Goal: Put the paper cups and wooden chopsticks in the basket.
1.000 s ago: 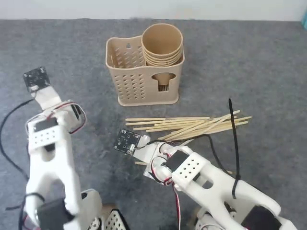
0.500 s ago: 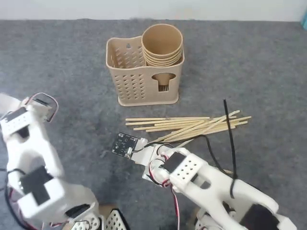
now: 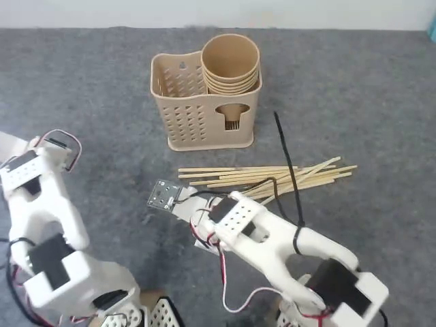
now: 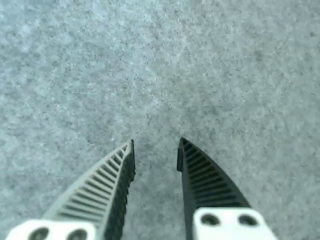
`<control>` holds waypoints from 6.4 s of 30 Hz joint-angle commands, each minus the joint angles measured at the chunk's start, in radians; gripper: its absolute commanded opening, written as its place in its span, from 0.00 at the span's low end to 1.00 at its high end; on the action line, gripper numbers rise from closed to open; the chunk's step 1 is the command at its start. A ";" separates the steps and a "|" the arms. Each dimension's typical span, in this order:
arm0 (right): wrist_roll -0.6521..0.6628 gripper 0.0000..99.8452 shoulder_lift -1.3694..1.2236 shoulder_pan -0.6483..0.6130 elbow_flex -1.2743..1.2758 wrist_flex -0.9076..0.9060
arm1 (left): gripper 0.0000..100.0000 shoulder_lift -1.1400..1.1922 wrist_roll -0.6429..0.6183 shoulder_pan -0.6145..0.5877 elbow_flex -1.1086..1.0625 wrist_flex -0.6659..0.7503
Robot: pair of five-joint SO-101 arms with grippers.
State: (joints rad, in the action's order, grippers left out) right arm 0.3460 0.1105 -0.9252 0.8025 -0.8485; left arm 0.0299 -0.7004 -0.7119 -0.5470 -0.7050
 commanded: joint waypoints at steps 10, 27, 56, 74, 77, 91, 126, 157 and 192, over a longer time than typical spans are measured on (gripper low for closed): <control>-0.006 0.01 0.188 0.064 -0.172 -0.234 | 0.13 -0.014 -0.005 0.028 0.042 -0.041; -0.012 0.01 0.607 0.249 -0.647 0.061 | 0.13 -0.678 0.477 0.299 -0.512 0.127; -0.408 0.01 -0.424 0.433 -1.616 0.400 | 0.15 -1.145 0.937 0.944 -0.837 -0.089; -0.453 0.15 -0.343 0.455 -1.923 -0.315 | 0.30 -1.080 0.893 0.937 -0.817 -0.069; -0.454 0.15 -0.265 0.498 -1.962 -0.559 | 0.30 -1.079 0.895 0.944 -0.817 -0.069; -0.456 0.02 0.007 0.931 -1.619 -0.946 | 0.30 -1.076 0.887 1.103 -0.773 -0.195; -0.404 0.03 0.495 1.349 0.304 -0.038 | 0.30 -0.425 0.879 1.398 -0.283 -0.173; -0.404 0.03 0.499 1.402 0.304 -0.008 | 0.01 0.351 0.859 1.453 0.401 -0.238; -0.224 0.03 0.605 1.144 0.319 -0.216 | 0.01 -0.802 0.858 1.112 0.196 -0.531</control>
State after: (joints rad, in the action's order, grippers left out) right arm 0.0667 0.6444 0.3115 1.1139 -1.0434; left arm -0.5654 0.1634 0.5263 -0.3598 -1.2482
